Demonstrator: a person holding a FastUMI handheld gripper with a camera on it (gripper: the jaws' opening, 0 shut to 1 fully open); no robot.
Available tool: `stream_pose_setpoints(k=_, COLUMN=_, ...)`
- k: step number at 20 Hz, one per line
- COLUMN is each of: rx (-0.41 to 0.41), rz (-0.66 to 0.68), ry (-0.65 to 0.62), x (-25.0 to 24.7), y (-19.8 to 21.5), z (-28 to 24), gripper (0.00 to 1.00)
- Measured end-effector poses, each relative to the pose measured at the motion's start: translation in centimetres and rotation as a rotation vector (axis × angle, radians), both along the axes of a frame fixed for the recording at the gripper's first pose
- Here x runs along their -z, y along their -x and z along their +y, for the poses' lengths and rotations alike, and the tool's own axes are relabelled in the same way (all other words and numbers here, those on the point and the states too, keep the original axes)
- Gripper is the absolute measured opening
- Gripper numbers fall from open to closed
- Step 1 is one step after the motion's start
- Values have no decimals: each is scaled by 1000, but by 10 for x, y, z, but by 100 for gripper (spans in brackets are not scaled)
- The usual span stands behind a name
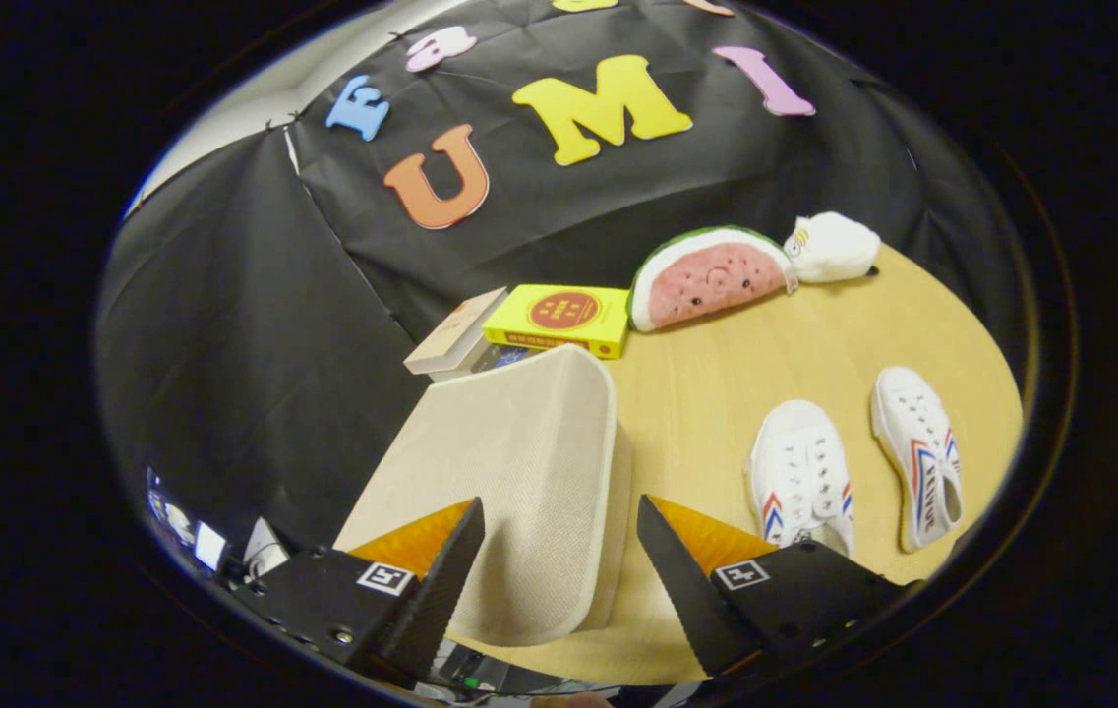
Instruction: Open the storage box then place both shoes into the box .Put the left shoe in first, then the right shoe, with the right side of both shoes facing outward in a uniform manner.
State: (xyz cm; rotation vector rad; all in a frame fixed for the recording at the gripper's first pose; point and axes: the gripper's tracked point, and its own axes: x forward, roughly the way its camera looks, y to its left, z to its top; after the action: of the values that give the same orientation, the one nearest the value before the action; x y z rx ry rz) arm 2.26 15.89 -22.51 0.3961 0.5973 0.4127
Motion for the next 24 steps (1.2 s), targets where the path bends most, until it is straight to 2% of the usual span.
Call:
stream_pose_setpoints(k=4, rx=-14, rz=124, ry=-168, x=13, y=-1, z=15, gripper=95)
stream_pose_setpoints(k=11, rx=-55, rz=283, ry=-358, x=15, y=-3, z=33, gripper=94)
stream_pose_setpoints(k=14, rx=-52, rz=293, ry=-387, x=4, y=-2, z=25, gripper=87)
stream_pose_setpoints(k=17, rx=-51, rz=267, ry=-373, x=-9, y=1, z=18, gripper=71)
stream_pose_setpoints(k=20, rx=-76, rz=246, ry=-377, x=-27, y=8, z=16, gripper=60)
stream_pose_setpoints(k=24, rx=-115, rz=211, ry=-363, x=-52, y=18, z=19, gripper=56)
